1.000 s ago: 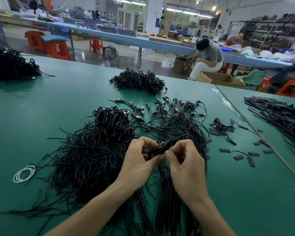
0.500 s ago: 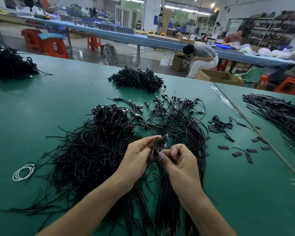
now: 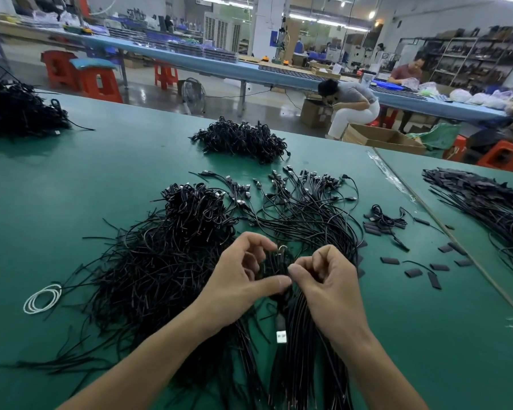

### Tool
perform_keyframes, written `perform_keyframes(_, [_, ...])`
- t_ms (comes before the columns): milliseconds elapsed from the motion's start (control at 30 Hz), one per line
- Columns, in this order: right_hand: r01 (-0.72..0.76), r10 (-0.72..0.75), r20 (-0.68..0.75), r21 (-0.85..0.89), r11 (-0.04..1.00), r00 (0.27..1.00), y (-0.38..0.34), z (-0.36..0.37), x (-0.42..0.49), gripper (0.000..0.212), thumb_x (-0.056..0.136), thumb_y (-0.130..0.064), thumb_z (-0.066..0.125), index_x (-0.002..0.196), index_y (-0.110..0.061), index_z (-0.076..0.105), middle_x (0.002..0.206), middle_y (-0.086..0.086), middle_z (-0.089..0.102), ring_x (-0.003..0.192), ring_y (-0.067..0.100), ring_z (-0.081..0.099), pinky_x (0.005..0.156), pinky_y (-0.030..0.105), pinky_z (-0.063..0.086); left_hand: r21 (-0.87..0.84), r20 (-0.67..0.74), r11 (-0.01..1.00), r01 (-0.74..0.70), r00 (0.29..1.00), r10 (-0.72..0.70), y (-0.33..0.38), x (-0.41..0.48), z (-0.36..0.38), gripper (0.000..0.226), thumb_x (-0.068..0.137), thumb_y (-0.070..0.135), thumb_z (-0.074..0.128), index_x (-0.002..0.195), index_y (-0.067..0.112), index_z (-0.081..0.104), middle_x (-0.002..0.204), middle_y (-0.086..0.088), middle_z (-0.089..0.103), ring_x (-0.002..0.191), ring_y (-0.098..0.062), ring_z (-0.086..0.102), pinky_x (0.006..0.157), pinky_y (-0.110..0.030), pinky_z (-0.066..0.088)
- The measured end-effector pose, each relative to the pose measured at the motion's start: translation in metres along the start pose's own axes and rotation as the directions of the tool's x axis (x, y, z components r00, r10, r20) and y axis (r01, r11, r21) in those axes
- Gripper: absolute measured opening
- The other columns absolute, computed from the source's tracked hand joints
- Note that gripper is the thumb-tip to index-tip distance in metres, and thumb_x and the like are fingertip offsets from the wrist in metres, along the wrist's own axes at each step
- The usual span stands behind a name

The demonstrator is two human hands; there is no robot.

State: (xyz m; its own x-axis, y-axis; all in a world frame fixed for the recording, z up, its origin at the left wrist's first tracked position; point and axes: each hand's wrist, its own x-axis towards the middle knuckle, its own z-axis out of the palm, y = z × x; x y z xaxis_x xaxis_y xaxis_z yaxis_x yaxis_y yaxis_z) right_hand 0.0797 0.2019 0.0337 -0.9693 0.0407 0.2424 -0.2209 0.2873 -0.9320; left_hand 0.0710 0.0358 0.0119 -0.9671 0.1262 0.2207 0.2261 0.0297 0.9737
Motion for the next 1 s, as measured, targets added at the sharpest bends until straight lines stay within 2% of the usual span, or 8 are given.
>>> perform_keyframes(200, [0.021, -0.026, 0.076, 0.076, 0.997, 0.997, -0.007, 0.008, 0.001, 0.037, 0.087, 0.003, 0.069, 0.074, -0.016, 0.040, 0.077, 0.007, 0.066, 0.072, 0.011, 0.062, 0.070, 0.025, 0.056, -0.011, -0.019, 0.992, 0.125, 0.992, -0.125, -0.011, -0.005, 0.008, 0.043, 0.073, 0.034, 0.085, 0.093, 0.013, 0.052, 0.069, -0.002, 0.067, 0.057, -0.014, 0.062, 0.054, -0.025, 0.049])
perform_keyframes(333, [-0.077, 0.040, 0.181, 0.206, 0.976, 0.983, -0.004, 0.013, -0.004, 0.039, 0.088, 0.010, 0.065, 0.075, -0.015, 0.037, 0.073, 0.004, 0.063, 0.070, 0.011, 0.060, 0.070, 0.022, 0.053, -0.168, -0.099, 0.978, 0.121, 0.985, -0.138, -0.009, 0.001, 0.004, 0.022, 0.086, -0.008, 0.069, 0.093, 0.006, 0.054, 0.074, -0.002, 0.069, 0.063, -0.008, 0.065, 0.058, -0.018, 0.052])
perform_keyframes(400, [-0.130, 0.084, 0.197, 0.229, 0.965, 0.977, 0.000, 0.014, -0.005, 0.040, 0.088, 0.010, 0.064, 0.075, -0.016, 0.036, 0.070, 0.000, 0.063, 0.070, 0.011, 0.059, 0.071, 0.023, 0.053, -0.273, -0.094, 0.952, 0.141, 0.980, -0.172, -0.006, 0.002, 0.003, 0.023, 0.091, -0.014, 0.055, 0.096, 0.009, 0.058, 0.083, -0.005, 0.073, 0.071, -0.010, 0.068, 0.061, -0.018, 0.052])
perform_keyframes(500, [-0.163, 0.122, 0.197, 0.212, 0.964, 0.973, 0.005, 0.012, -0.004, 0.042, 0.087, 0.006, 0.067, 0.074, -0.017, 0.035, 0.070, -0.002, 0.061, 0.071, 0.011, 0.054, 0.071, 0.025, 0.051, -0.427, -0.042, 0.890, 0.161, 0.979, -0.198, -0.001, 0.001, 0.001, 0.026, 0.097, 0.000, 0.047, 0.095, 0.018, 0.066, 0.104, -0.013, 0.075, 0.092, -0.021, 0.071, 0.070, -0.024, 0.055])
perform_keyframes(633, [-0.165, 0.127, 0.195, 0.197, 0.966, 0.973, 0.008, 0.011, -0.004, 0.042, 0.087, 0.008, 0.067, 0.075, -0.016, 0.035, 0.068, -0.004, 0.060, 0.068, 0.008, 0.056, 0.066, 0.019, 0.050, -0.489, 0.000, 0.866, 0.110, 0.992, -0.126, 0.005, -0.001, 0.001, 0.014, 0.091, 0.032, 0.060, 0.085, 0.023, 0.069, 0.091, -0.014, 0.075, 0.085, -0.019, 0.072, 0.069, -0.020, 0.054])
perform_keyframes(800, [-0.101, 0.087, 0.136, 0.102, 0.990, 0.987, 0.005, 0.005, -0.003, 0.042, 0.088, 0.006, 0.068, 0.074, -0.014, 0.034, 0.073, 0.010, 0.061, 0.073, 0.016, 0.061, 0.075, 0.039, 0.058, -0.316, 0.024, 0.949, -0.007, 1.000, 0.015, -0.001, -0.005, 0.000, 0.037, 0.074, 0.022, 0.086, 0.095, 0.012, 0.057, 0.079, -0.005, 0.073, 0.071, -0.014, 0.067, 0.068, -0.021, 0.052])
perform_keyframes(900, [-0.005, 0.006, 0.041, -0.042, 0.999, 0.999, 0.004, 0.002, -0.001, 0.043, 0.086, 0.000, 0.071, 0.070, -0.016, 0.035, 0.070, -0.002, 0.064, 0.067, 0.008, 0.057, 0.069, 0.030, 0.054, -0.018, -0.030, 1.000, 0.002, 1.000, -0.002, -0.008, -0.006, -0.001, 0.042, 0.062, 0.033, 0.091, 0.089, 0.026, 0.060, 0.069, 0.012, 0.056, 0.062, -0.008, 0.048, 0.059, -0.021, 0.043])
perform_keyframes(1000, [0.020, -0.018, 0.027, -0.054, 0.998, 0.999, 0.004, 0.003, 0.002, 0.044, 0.086, 0.000, 0.071, 0.069, -0.017, 0.033, 0.067, -0.009, 0.061, 0.066, 0.007, 0.055, 0.065, 0.026, 0.051, 0.100, -0.027, 0.991, 0.091, 0.996, -0.089, -0.013, -0.006, 0.002, 0.046, 0.065, 0.037, 0.092, 0.089, 0.024, 0.056, 0.060, 0.009, 0.053, 0.053, -0.007, 0.045, 0.055, -0.021, 0.041])
